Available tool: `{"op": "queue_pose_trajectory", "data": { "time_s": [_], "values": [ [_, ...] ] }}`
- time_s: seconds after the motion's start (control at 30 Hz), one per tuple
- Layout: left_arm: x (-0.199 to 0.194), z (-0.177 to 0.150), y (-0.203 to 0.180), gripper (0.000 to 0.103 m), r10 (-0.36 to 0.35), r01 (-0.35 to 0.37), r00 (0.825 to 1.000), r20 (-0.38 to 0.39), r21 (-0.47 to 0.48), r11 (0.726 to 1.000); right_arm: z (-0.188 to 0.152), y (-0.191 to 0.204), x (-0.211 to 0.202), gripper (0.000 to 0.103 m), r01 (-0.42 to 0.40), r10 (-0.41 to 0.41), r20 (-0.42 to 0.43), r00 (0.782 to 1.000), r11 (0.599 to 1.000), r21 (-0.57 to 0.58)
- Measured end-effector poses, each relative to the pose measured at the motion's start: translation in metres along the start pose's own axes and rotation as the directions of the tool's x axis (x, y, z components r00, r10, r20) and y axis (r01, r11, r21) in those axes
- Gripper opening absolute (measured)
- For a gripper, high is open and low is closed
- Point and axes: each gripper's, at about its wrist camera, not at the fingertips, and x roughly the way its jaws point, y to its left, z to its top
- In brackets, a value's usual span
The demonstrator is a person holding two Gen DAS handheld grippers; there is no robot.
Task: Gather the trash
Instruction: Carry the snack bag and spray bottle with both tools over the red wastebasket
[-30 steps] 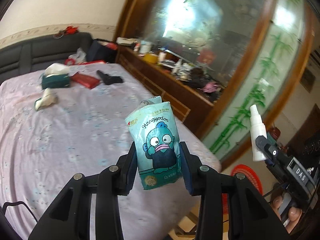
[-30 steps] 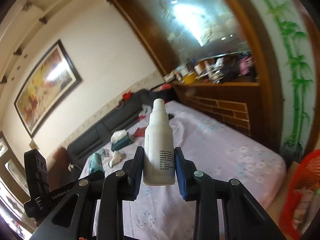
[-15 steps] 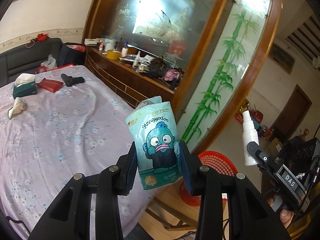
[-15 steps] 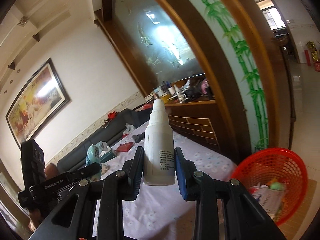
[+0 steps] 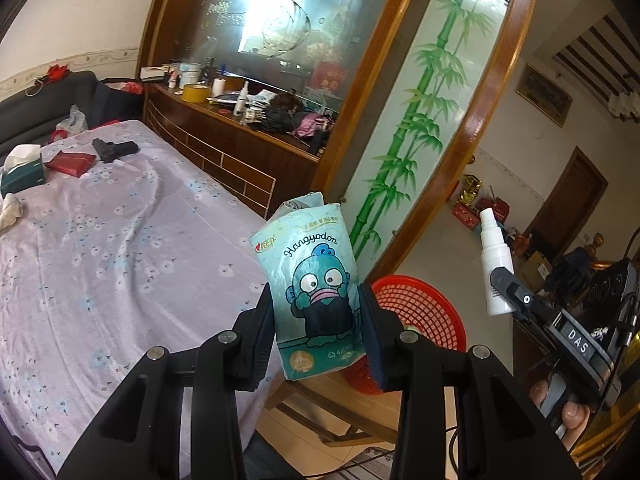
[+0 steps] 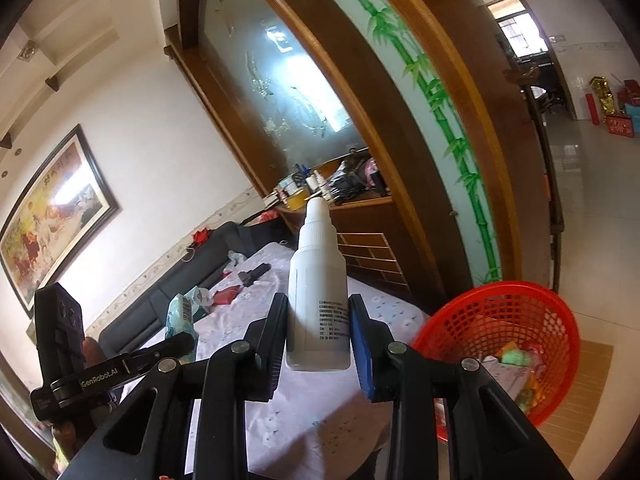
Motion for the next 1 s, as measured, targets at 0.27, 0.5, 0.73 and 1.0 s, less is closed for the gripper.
{"op": "queue_pose_trajectory", "data": {
  "time_s": [0.27, 0.5, 0.73, 1.0],
  "values": [
    [0.007, -0.003, -0.022, 0.038, -0.058, 0.059, 0.998, -0.022, 0.056, 0.997, 0.004, -0.016, -0.024, 0.032, 0.068, -0.069, 0.038, 0.997, 0.997, 0.023],
    [0.018, -0.003, -0.052, 0.038, -0.132, 0.137, 0.99, -0.045, 0.121, 0.983, 0.007, -0.033, -0.04, 0.032, 0.119, -0.122, 0.055, 0.991, 0.991, 0.057],
    [0.041, -0.007, -0.081, 0.038, -0.199, 0.213, 0.976, -0.091, 0.186, 0.959, 0.007, -0.047, -0.045, 0.032, 0.147, -0.153, 0.05, 0.987, 0.985, 0.095],
    [0.077, -0.017, -0.098, 0.038, -0.225, 0.261, 0.958, -0.181, 0.209, 0.943, 0.004, -0.058, -0.044, 0.032, 0.153, -0.158, 0.035, 0.987, 0.981, 0.116]
  ]
}}
